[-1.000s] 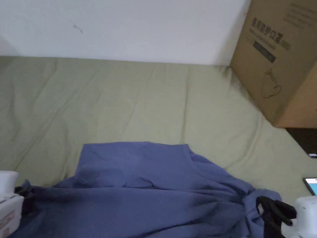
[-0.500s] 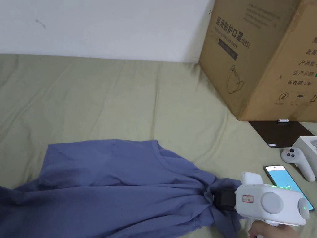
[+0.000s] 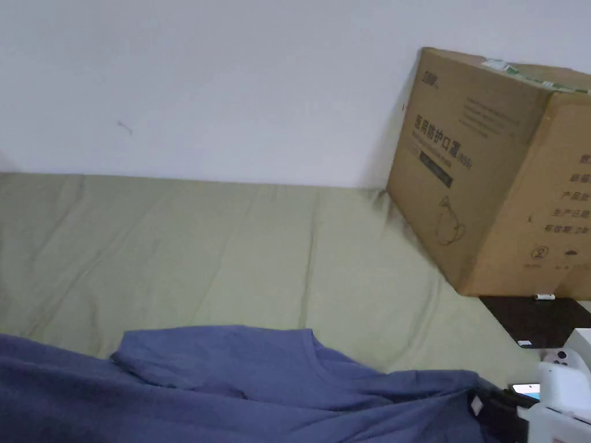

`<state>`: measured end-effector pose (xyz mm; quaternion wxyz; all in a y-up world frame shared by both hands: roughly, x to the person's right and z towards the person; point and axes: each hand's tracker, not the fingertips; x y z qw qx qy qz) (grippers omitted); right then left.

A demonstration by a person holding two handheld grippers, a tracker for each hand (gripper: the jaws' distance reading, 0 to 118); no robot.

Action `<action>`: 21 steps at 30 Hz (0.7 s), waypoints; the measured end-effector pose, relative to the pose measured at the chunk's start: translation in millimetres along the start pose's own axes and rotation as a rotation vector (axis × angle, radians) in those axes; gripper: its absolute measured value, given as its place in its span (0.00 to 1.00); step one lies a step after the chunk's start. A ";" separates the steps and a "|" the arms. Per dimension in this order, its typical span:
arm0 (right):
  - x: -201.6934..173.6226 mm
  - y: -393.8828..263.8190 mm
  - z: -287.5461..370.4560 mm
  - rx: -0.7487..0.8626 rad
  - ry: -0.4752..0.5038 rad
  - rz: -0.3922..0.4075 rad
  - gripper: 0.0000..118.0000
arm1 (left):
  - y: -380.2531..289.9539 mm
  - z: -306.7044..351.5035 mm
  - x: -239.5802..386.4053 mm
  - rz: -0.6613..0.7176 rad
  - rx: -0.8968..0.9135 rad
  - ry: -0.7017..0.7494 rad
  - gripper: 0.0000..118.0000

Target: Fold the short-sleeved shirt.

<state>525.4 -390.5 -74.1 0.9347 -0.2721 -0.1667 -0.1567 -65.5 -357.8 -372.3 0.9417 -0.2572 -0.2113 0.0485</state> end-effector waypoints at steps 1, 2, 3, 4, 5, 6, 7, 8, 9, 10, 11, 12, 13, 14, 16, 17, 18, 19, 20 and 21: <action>-0.3 16.6 23.8 0.037 -0.001 0.009 0.04 | 10.9 10.2 0.3 -0.014 0.027 0.005 0.02; -1.6 28.2 41.2 0.075 -0.005 0.021 0.04 | 22.6 25.8 11.2 -0.054 0.070 0.026 0.02; -3.2 37.2 55.2 0.098 0.002 0.036 0.04 | 31.7 36.5 15.1 -0.076 0.101 0.040 0.02; -4.9 48.5 72.9 0.130 0.007 0.035 0.04 | 43.4 48.0 15.0 -0.075 0.128 0.034 0.02; -12.1 60.9 91.4 0.153 0.019 0.034 0.04 | 53.7 57.9 14.2 -0.064 0.148 0.031 0.02; -17.7 68.8 105.5 0.184 0.010 0.038 0.04 | 64.8 64.7 8.4 -0.028 0.149 0.014 0.02; -22.7 77.2 119.8 0.216 0.005 0.052 0.04 | 75.4 73.5 6.1 -0.004 0.171 0.009 0.02; -27.6 85.0 133.4 0.244 0.003 0.064 0.04 | 83.5 81.1 6.4 -0.009 0.191 0.011 0.02; -32.3 93.9 144.1 0.263 0.006 0.068 0.04 | 90.2 86.0 8.5 -0.031 0.195 0.018 0.02; -36.2 102.7 154.4 0.280 0.022 0.068 0.04 | 98.8 92.3 12.6 -0.059 0.212 0.029 0.02; -40.1 110.2 162.4 0.291 0.028 0.066 0.04 | 106.6 96.6 15.5 -0.079 0.217 0.035 0.02; -43.9 116.2 167.5 0.300 0.031 0.069 0.04 | 113.0 99.3 17.9 -0.085 0.218 0.036 0.02; -42.7 124.6 169.1 0.317 0.023 0.084 0.04 | 120.3 102.5 20.8 -0.089 0.227 0.036 0.02; -46.2 132.1 170.1 0.323 0.018 0.092 0.04 | 127.9 104.0 24.9 -0.095 0.237 0.035 0.02; -53.0 147.3 168.3 0.339 0.014 0.101 0.04 | 142.0 103.9 32.4 -0.105 0.256 0.038 0.02; -49.0 155.9 162.7 0.347 0.010 0.106 0.04 | 149.6 101.3 35.8 -0.105 0.260 0.038 0.02; -51.5 166.4 156.6 0.365 0.000 0.113 0.04 | 159.1 88.7 24.4 -0.099 0.262 0.039 0.02; -55.8 179.7 148.2 0.372 -0.010 0.124 0.04 | 168.7 80.5 27.0 -0.106 0.271 0.052 0.02; -60.9 194.0 137.7 0.375 -0.025 0.139 0.04 | 177.8 72.2 31.0 -0.118 0.277 0.063 0.02; -49.7 206.9 123.1 0.376 -0.042 0.163 0.04 | 185.5 64.0 34.3 -0.132 0.282 0.072 0.02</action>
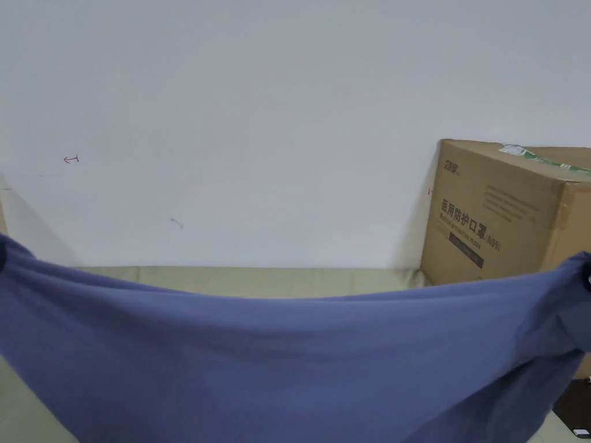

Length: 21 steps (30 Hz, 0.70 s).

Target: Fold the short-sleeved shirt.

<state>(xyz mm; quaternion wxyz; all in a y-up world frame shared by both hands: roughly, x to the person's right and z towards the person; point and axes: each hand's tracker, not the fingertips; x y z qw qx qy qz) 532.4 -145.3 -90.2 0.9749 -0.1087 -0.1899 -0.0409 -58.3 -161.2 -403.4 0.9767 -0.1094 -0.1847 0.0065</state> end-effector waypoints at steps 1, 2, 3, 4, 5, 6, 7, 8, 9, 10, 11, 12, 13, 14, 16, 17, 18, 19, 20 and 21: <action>-0.4 8.0 -16.3 0.013 -0.022 0.015 0.04 | 5.1 -13.7 2.9 -0.016 0.001 0.014 0.02; -1.5 16.9 -32.5 0.019 -0.022 0.005 0.04 | 10.4 -26.2 6.0 -0.026 0.003 0.028 0.02; -2.4 23.6 -45.5 0.030 -0.025 0.008 0.04 | 15.8 -38.3 8.5 -0.038 0.007 0.038 0.02; -4.9 28.3 -60.8 0.057 -0.035 0.003 0.04 | 21.6 -52.1 10.6 -0.057 0.010 0.055 0.02; -6.1 34.4 -77.4 0.075 -0.042 -0.013 0.04 | 25.9 -67.3 12.5 -0.070 0.019 0.077 0.02; -7.2 40.2 -92.1 0.077 -0.049 -0.022 0.04 | 29.1 -81.5 13.7 -0.076 0.030 0.094 0.02; -8.2 46.1 -106.1 0.084 -0.061 -0.026 0.04 | 33.9 -95.7 14.8 -0.086 0.024 0.110 0.02; -13.1 48.2 -118.2 0.104 -0.074 -0.028 0.04 | 39.7 -108.9 15.3 -0.085 0.022 0.120 0.02; -12.7 52.2 -128.9 0.124 -0.081 -0.029 0.04 | 45.2 -118.7 13.7 -0.068 0.029 0.127 0.02; -10.4 58.0 -142.6 0.139 -0.089 -0.030 0.04 | 52.2 -129.3 12.3 -0.032 0.050 0.138 0.02; -6.3 63.8 -155.5 0.141 -0.092 -0.039 0.04 | 58.5 -137.5 11.6 -0.008 0.066 0.135 0.02; -8.5 66.2 -162.3 0.156 -0.102 -0.053 0.04 | 63.2 -144.8 11.6 -0.005 0.073 0.133 0.02; -5.6 70.6 -172.1 0.165 -0.107 -0.060 0.04 | 68.4 -148.4 17.2 -0.020 0.085 0.136 0.02; -2.7 74.9 -180.7 0.172 -0.113 -0.057 0.04 | 72.3 -154.2 20.1 -0.035 0.100 0.141 0.02; -4.0 78.2 -191.8 0.194 -0.118 -0.045 0.04 | 74.6 -164.5 25.3 -0.084 0.121 0.138 0.02; -3.7 77.3 -198.8 0.207 -0.126 -0.030 0.04 | 72.0 -165.8 34.4 -0.098 0.129 0.135 0.02; -2.6 74.8 -204.9 0.210 -0.131 -0.025 0.04 | 68.1 -170.7 38.0 -0.108 0.129 0.137 0.02; -0.5 69.6 -212.7 0.212 -0.130 -0.024 0.04 | 58.9 -178.1 41.2 -0.114 0.127 0.139 0.02; -2.5 59.9 -218.9 0.208 -0.127 -0.022 0.04 | 48.3 -186.6 44.1 -0.121 0.115 0.142 0.02; -1.2 51.0 -225.5 0.198 -0.129 -0.020 0.04 | 37.5 -193.9 45.8 -0.123 0.100 0.141 0.02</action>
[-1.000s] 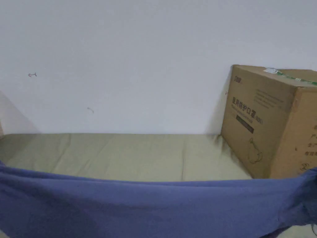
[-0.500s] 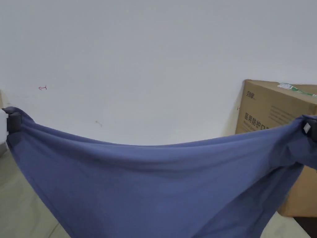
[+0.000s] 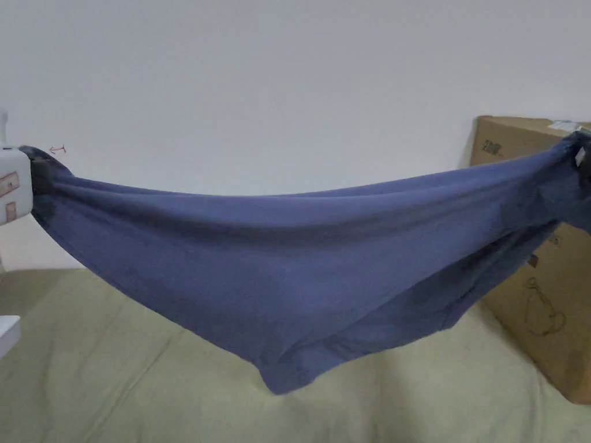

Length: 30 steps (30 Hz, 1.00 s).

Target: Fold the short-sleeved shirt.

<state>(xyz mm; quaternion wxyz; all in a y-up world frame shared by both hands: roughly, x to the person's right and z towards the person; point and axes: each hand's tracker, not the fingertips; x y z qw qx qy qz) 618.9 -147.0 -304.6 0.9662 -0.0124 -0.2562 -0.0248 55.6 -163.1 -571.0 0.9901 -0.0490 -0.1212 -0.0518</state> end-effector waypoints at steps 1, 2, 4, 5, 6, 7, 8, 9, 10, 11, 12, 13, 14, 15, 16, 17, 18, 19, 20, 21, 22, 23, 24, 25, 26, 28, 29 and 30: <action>2.0 -17.4 -5.3 -0.020 -0.004 -0.002 0.04 | -19.5 -5.9 4.3 0.014 -0.013 -0.009 0.02; 4.6 -36.8 -9.1 -0.041 -0.003 -0.006 0.04 | -38.6 -10.8 9.5 0.012 -0.055 -0.012 0.02; 8.7 -77.8 -9.6 -0.112 0.017 -0.023 0.04 | -79.2 -12.2 23.5 -0.022 -0.118 0.013 0.02; 13.5 -102.9 -5.8 -0.143 0.031 -0.047 0.04 | -104.2 -10.7 31.1 -0.048 -0.159 0.026 0.02; 17.5 -126.2 -1.0 -0.167 0.037 -0.050 0.04 | -125.2 -8.3 35.6 -0.052 -0.196 0.019 0.02; 19.8 -152.6 6.4 -0.206 0.029 -0.027 0.04 | -150.1 -3.3 39.5 -0.041 -0.239 -0.001 0.02; 22.9 -175.3 14.3 -0.243 0.026 -0.001 0.04 | -170.1 2.9 43.4 -0.050 -0.275 -0.019 0.02; 26.0 -194.1 21.9 -0.268 0.023 0.014 0.04 | -187.2 9.6 46.0 -0.049 -0.299 -0.028 0.02; 30.8 -213.9 32.7 -0.299 0.034 0.019 0.04 | -206.9 18.4 49.0 -0.053 -0.326 -0.040 0.02; 35.6 -232.0 46.5 -0.324 0.041 0.020 0.04 | -223.1 28.7 50.7 -0.071 -0.355 -0.060 0.02; 39.6 -243.9 57.7 -0.343 0.047 0.021 0.04 | -233.1 36.7 49.4 -0.074 -0.375 -0.068 0.02; 44.3 -257.0 72.3 -0.371 0.046 0.023 0.04 | -246.1 48.5 49.1 -0.071 -0.402 -0.077 0.02; 48.1 -264.2 84.0 -0.382 0.046 0.018 0.04 | -253.4 57.4 47.9 -0.064 -0.425 -0.087 0.02; 54.0 -272.0 100.7 -0.400 0.052 0.010 0.04 | -261.4 70.0 45.6 -0.056 -0.449 -0.098 0.02; 59.4 -277.9 117.6 -0.411 0.057 0.006 0.04 | -265.1 84.3 40.2 -0.040 -0.444 -0.102 0.02; 63.8 -281.2 134.1 -0.429 0.061 0.007 0.04 | -268.7 97.9 35.8 -0.034 -0.460 -0.113 0.02; 67.0 -283.4 146.8 -0.441 0.063 0.009 0.04 | -270.7 109.3 31.8 -0.038 -0.466 -0.116 0.02; 70.3 -285.5 166.2 -0.458 0.079 0.019 0.04 | -273.3 125.5 25.6 -0.026 -0.468 -0.119 0.02; 72.6 -287.1 183.2 -0.465 0.089 0.021 0.04 | -275.9 136.6 15.4 -0.008 -0.477 -0.111 0.02; 74.5 -288.2 197.7 -0.473 0.101 0.017 0.04 | -276.5 148.4 10.6 0.004 -0.486 -0.105 0.02; 75.8 -288.3 213.5 -0.481 0.105 0.018 0.04 | -276.2 161.9 4.7 0.018 -0.493 -0.106 0.02; 77.7 -288.0 232.2 -0.482 0.106 0.025 0.04 | -275.5 175.5 -1.7 0.033 -0.496 -0.104 0.02; 79.5 -287.5 245.3 -0.481 0.114 0.032 0.04 | -277.1 182.7 -10.5 0.049 -0.500 -0.106 0.02; 81.9 -287.0 260.6 -0.483 0.125 0.038 0.04 | -277.3 194.2 -17.6 0.059 -0.508 -0.110 0.02; 83.3 -286.9 272.3 -0.488 0.130 0.039 0.04 | -278.1 204.6 -23.1 0.059 -0.518 -0.113 0.02; 85.4 -288.6 291.7 -0.501 0.139 0.048 0.04 | -282.7 224.3 -30.8 0.061 -0.530 -0.120 0.02; 85.8 -290.9 300.4 -0.509 0.144 0.062 0.04 | -286.5 231.7 -34.0 0.053 -0.546 -0.125 0.02; 85.3 -294.4 306.6 -0.518 0.146 0.075 0.04 | -290.4 237.3 -36.7 0.050 -0.554 -0.130 0.02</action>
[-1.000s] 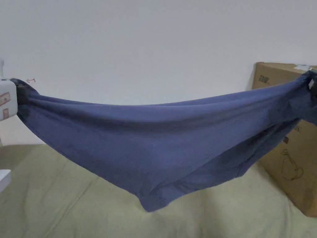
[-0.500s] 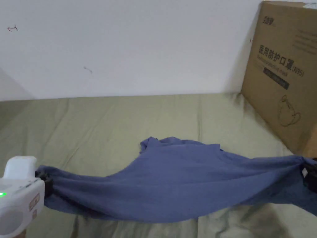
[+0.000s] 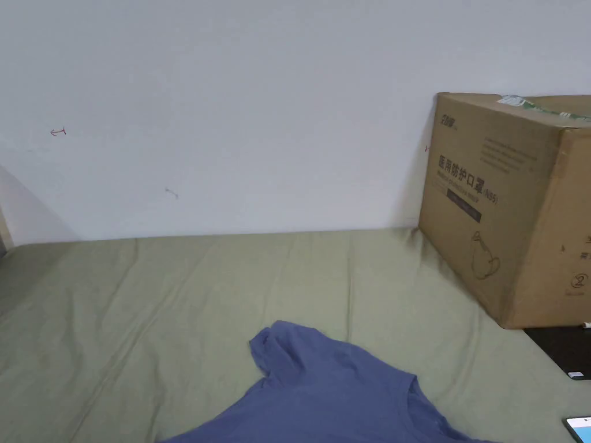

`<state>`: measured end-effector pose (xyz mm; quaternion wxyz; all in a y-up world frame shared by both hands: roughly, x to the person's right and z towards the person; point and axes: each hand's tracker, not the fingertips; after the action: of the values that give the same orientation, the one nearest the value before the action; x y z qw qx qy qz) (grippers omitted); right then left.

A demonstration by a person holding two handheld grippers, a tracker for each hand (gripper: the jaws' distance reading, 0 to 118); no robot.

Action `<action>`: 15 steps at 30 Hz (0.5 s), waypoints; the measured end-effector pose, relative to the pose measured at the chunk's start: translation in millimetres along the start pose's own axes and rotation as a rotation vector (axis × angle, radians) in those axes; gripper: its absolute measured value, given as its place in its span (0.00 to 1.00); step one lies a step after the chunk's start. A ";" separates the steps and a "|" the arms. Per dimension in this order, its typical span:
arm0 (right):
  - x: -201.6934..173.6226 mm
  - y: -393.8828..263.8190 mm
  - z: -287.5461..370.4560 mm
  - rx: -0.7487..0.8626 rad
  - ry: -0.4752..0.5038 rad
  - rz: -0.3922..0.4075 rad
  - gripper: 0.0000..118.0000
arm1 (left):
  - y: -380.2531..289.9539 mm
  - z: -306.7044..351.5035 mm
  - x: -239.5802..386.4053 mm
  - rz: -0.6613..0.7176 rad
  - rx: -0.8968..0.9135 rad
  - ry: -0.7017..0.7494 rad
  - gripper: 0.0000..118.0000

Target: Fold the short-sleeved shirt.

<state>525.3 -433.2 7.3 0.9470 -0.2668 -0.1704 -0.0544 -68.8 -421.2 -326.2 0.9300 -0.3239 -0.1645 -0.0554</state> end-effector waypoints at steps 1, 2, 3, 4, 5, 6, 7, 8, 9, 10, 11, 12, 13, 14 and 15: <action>-3.5 -6.5 3.1 -0.010 0.001 0.013 0.04 | -6.3 1.3 -1.8 -0.008 -0.021 -0.009 0.02; -5.5 -12.8 3.7 -0.025 -0.004 0.029 0.04 | -11.8 6.5 3.0 -0.020 -0.031 -0.005 0.02; -6.8 -17.4 2.5 -0.038 -0.017 0.046 0.04 | -15.6 8.0 5.4 -0.027 -0.037 -0.002 0.02; -7.6 -22.3 -0.1 -0.055 -0.028 0.064 0.04 | -19.2 8.2 6.8 -0.036 -0.046 0.002 0.03; -10.1 -26.9 -4.3 -0.079 -0.039 0.071 0.05 | -23.0 8.9 9.0 -0.047 -0.043 0.019 0.04; -9.8 -30.3 -9.4 -0.108 -0.069 0.070 0.08 | -27.4 6.6 8.8 -0.056 -0.036 0.036 0.08; -10.0 -33.3 -15.4 -0.154 -0.144 0.062 0.28 | -29.4 6.9 9.1 -0.060 -0.022 0.074 0.22; -7.8 -35.0 -18.6 -0.181 -0.190 0.043 0.57 | -29.9 7.6 8.1 -0.049 -0.029 0.083 0.43; -3.5 -35.7 -20.4 -0.181 -0.185 0.011 0.84 | -29.1 9.3 6.0 -0.034 -0.038 0.081 0.67; 0.5 -32.9 -10.7 -0.131 -0.153 -0.043 0.96 | -30.6 10.0 -1.4 0.001 -0.045 0.078 0.87; 1.2 -27.4 -1.5 -0.069 -0.153 -0.089 0.95 | -28.2 18.3 -5.8 0.043 -0.021 0.059 0.88; -1.1 -21.0 7.3 -0.038 -0.157 -0.106 0.95 | -24.9 27.2 -8.0 0.058 0.009 0.046 0.87; -5.7 -12.8 21.4 -0.006 -0.153 -0.101 0.95 | -21.9 38.4 -9.5 0.072 0.035 0.049 0.87; -12.2 -5.4 33.0 0.028 -0.136 -0.093 0.95 | -20.9 55.5 -7.0 0.082 0.089 0.063 0.87; -20.8 1.4 45.4 0.058 -0.113 -0.084 0.95 | -20.7 67.9 -6.3 0.094 0.134 0.072 0.87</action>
<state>492.8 -408.0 35.6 0.9401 -0.2347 -0.2360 -0.0742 -97.4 -395.2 -266.3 0.9564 -0.2663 -0.1189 -0.0120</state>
